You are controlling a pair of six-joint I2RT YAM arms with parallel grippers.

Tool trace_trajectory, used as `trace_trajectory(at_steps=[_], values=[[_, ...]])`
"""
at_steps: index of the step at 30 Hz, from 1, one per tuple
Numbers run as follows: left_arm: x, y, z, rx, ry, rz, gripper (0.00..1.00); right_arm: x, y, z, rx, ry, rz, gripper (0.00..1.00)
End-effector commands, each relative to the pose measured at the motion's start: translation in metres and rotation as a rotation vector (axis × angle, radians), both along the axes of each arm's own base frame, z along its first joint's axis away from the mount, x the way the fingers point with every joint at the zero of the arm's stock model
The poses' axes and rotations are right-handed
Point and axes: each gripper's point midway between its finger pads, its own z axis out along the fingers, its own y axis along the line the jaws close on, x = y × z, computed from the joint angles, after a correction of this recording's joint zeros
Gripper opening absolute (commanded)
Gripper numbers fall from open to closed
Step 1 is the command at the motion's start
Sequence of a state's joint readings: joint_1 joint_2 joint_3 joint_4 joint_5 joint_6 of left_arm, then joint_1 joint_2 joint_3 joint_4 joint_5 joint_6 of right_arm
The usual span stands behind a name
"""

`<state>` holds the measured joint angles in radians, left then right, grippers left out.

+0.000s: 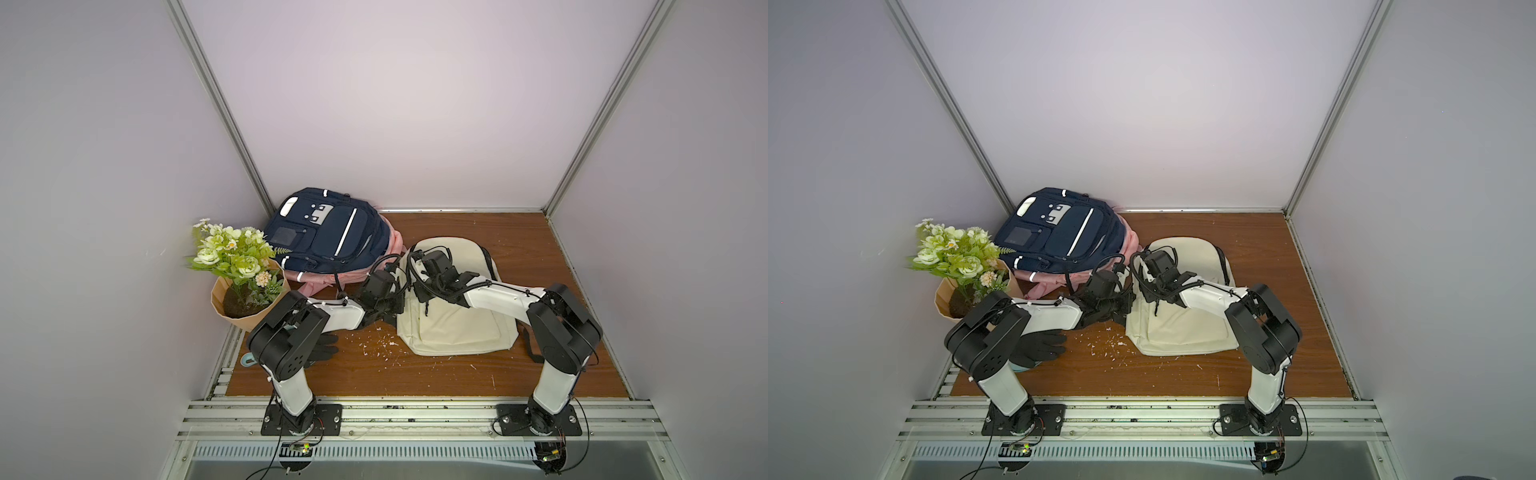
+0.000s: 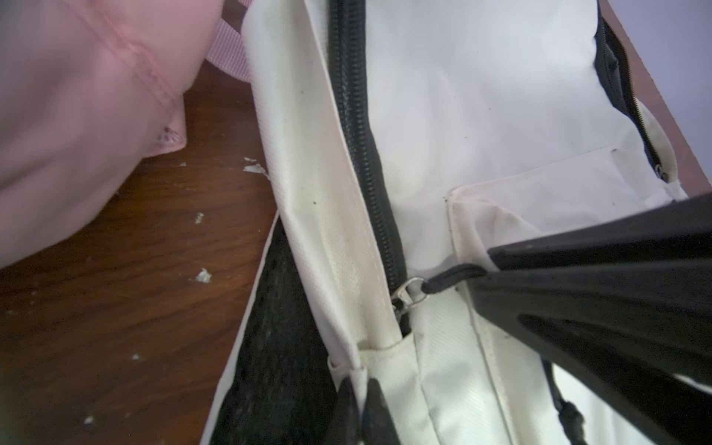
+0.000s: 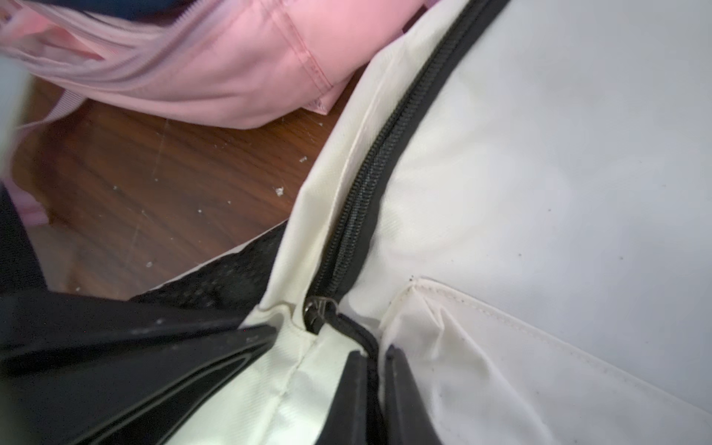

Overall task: Zip up the backpack
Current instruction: Zip the zipper on the backpack.

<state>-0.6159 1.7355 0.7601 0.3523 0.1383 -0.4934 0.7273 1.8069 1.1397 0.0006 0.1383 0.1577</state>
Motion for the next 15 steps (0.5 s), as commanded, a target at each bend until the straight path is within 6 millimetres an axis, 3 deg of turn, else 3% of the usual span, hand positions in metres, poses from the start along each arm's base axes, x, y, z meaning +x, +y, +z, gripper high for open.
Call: trace_trajectory(at_steps=[1,6,15], values=[[-0.007,-0.004,0.002,0.018,-0.010,-0.039,0.00,0.009,0.005,0.040,0.050,-0.066,-0.033,0.00],[-0.012,-0.013,0.013,0.002,-0.048,-0.071,0.00,0.010,0.004,0.029,0.030,-0.050,-0.029,0.15],[-0.016,-0.019,0.019,-0.020,-0.061,-0.101,0.00,0.002,0.015,0.007,0.066,-0.036,0.037,0.28]])
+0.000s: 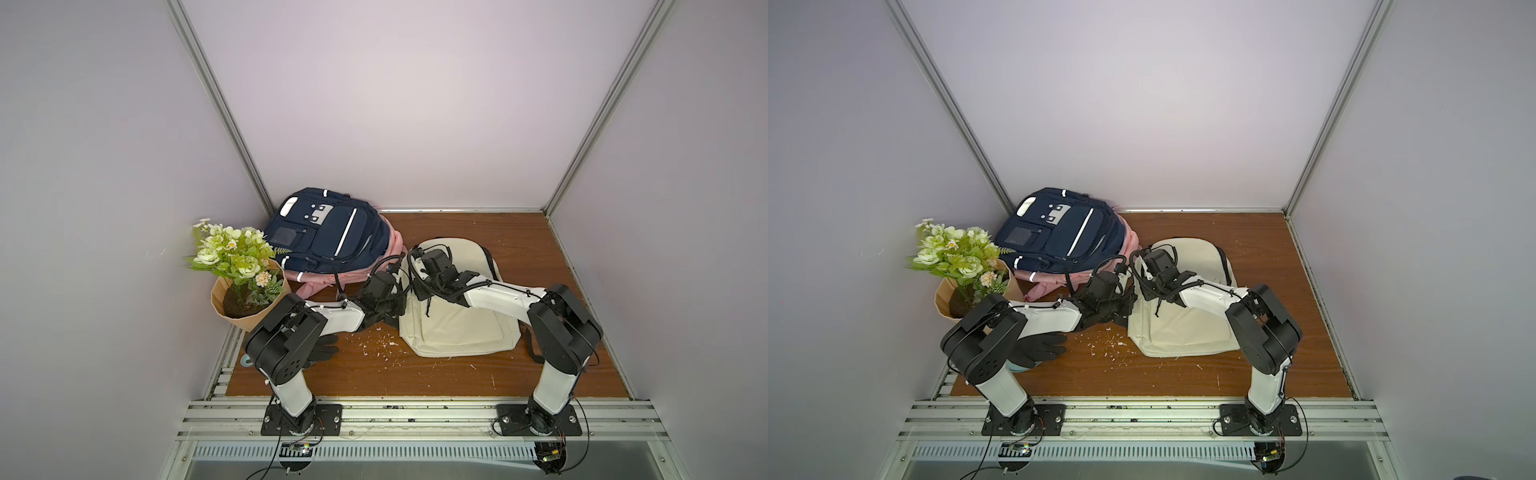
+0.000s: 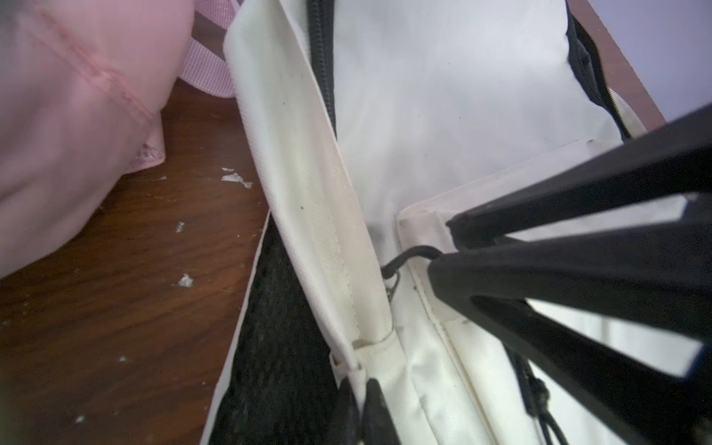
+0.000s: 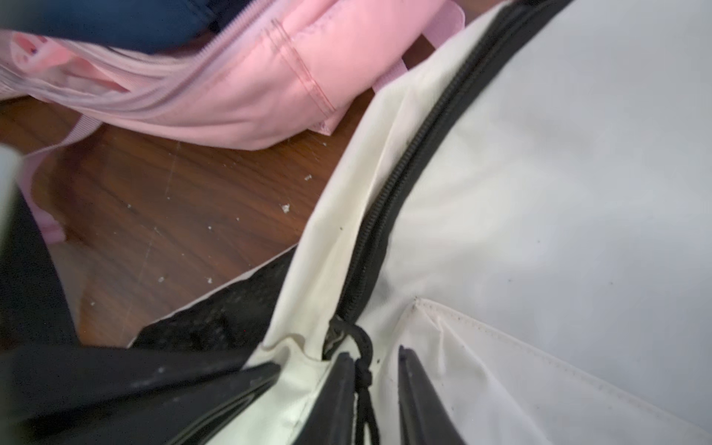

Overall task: Zip up the backpack
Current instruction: Zip the zipper on the backpack.

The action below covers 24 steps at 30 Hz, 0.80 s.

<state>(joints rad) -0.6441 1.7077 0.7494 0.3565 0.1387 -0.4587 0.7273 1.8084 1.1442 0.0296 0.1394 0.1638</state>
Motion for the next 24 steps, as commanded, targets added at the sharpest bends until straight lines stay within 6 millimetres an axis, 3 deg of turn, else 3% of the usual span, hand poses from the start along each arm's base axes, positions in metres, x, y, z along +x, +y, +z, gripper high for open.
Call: trace_trajectory(at_steps=[1,8,14,20,24], values=[[-0.008,-0.010,0.012,-0.030,-0.026,-0.053,0.00,-0.004,0.012,0.001,0.048,-0.018,0.052,0.30],[-0.008,-0.008,0.016,-0.033,-0.040,-0.050,0.00,-0.006,0.009,-0.019,0.010,0.004,0.056,0.32],[-0.009,-0.007,0.015,-0.031,-0.038,-0.045,0.00,-0.008,0.007,-0.025,0.012,0.011,0.052,0.13],[-0.009,-0.006,0.012,-0.023,-0.035,-0.042,0.00,0.001,0.002,0.000,0.026,-0.051,0.003,0.00],[-0.011,-0.006,0.013,-0.034,-0.038,-0.052,0.00,0.010,-0.002,0.023,0.041,-0.099,-0.039,0.00]])
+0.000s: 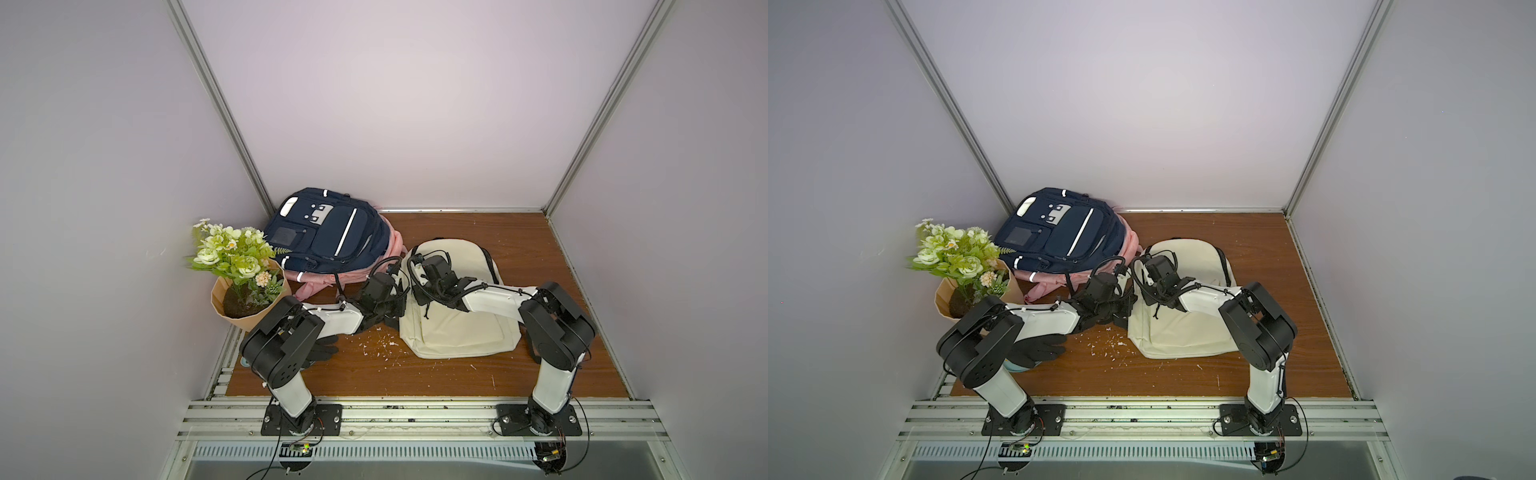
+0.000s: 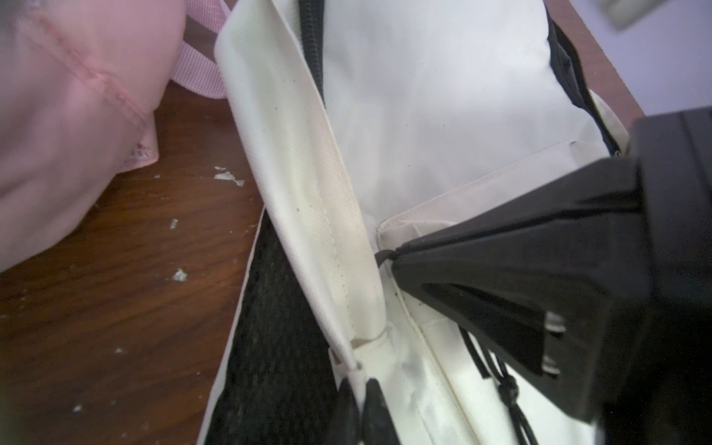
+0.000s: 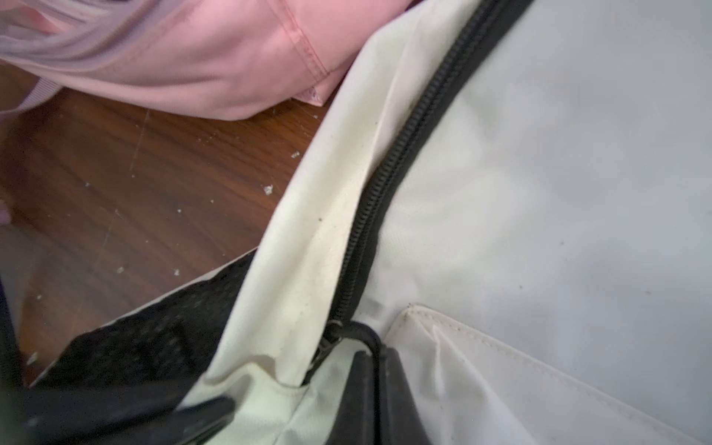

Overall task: Zip up the backpack
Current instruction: Zip the zipper on the backpack.

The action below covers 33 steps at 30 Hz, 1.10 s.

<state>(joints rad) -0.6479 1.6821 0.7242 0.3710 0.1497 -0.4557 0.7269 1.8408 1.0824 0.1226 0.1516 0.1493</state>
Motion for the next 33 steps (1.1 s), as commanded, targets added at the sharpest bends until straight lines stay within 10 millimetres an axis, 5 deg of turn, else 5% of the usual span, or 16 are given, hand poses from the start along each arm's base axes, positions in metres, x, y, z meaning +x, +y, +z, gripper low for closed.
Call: trace_trajectory(at_steps=[1,20,28,30,33], values=[[-0.006,-0.007,0.009,-0.025,-0.028,-0.042,0.00,0.014,0.001,0.050,0.060,-0.097,-0.050,0.00],[-0.017,-0.012,0.016,-0.035,-0.055,-0.080,0.00,0.101,-0.020,0.127,0.187,-0.211,-0.261,0.00],[-0.011,-0.006,0.017,-0.007,-0.068,-0.048,0.00,0.086,-0.010,0.140,0.241,-0.179,-0.211,0.00],[-0.006,-0.004,0.024,-0.012,-0.078,-0.039,0.08,0.074,-0.008,0.140,0.257,-0.173,-0.197,0.00],[0.005,0.003,0.043,-0.044,-0.117,-0.022,0.42,0.056,-0.009,0.148,0.290,-0.176,-0.179,0.00]])
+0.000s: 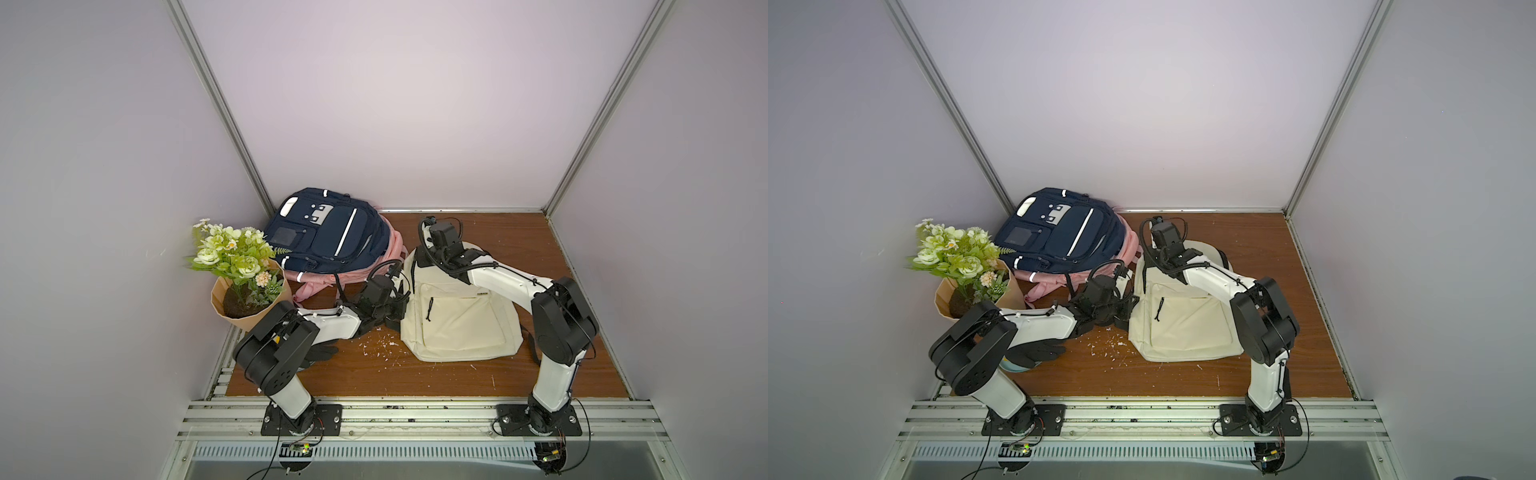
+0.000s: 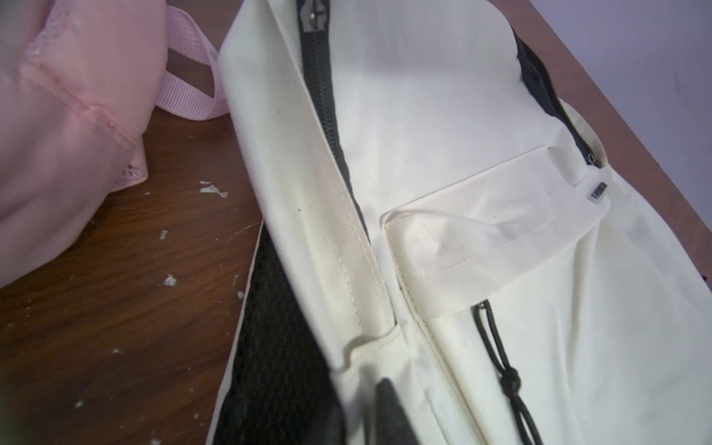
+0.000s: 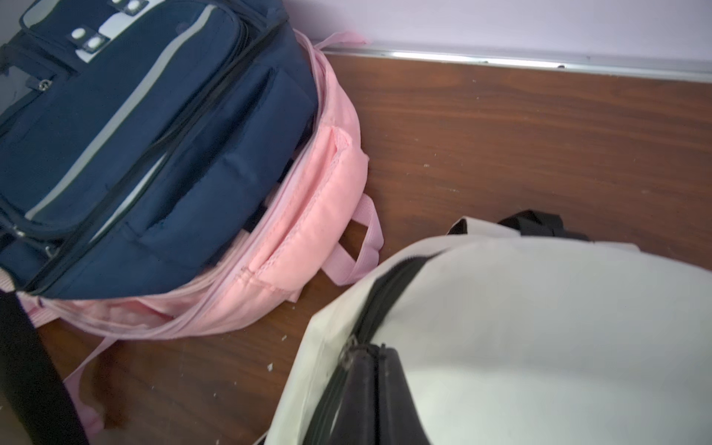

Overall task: Zip up the backpack
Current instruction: Zip the zipper on the backpack.

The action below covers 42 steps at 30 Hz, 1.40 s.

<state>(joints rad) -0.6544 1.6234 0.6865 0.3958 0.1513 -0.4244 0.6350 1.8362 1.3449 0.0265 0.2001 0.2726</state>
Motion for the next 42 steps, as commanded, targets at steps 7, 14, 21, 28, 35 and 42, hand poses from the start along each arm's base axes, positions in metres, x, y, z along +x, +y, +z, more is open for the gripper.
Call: trace_trajectory(at_steps=[7,14,21,28,35,42], values=[[0.032,-0.005,0.074,-0.072,-0.169,-0.018,0.84,-0.044,0.012,0.080,0.155,-0.116,0.081,0.00],[0.044,-0.014,0.079,-0.085,-0.176,-0.021,0.76,-0.067,0.014,0.103,0.204,-0.160,0.111,0.00],[0.045,-0.018,0.077,-0.085,-0.171,-0.037,0.37,-0.074,-0.004,0.103,0.189,-0.179,0.045,0.00],[0.034,-0.021,0.072,-0.082,-0.169,-0.076,0.10,-0.070,-0.015,0.111,0.178,-0.200,-0.006,0.00],[0.012,-0.029,0.072,-0.026,-0.209,-0.117,0.00,-0.048,-0.042,0.126,0.150,-0.211,-0.119,0.00],[0.006,-0.013,0.071,-0.009,-0.217,-0.072,0.00,-0.032,-0.084,0.132,0.168,-0.194,-0.220,0.00]])
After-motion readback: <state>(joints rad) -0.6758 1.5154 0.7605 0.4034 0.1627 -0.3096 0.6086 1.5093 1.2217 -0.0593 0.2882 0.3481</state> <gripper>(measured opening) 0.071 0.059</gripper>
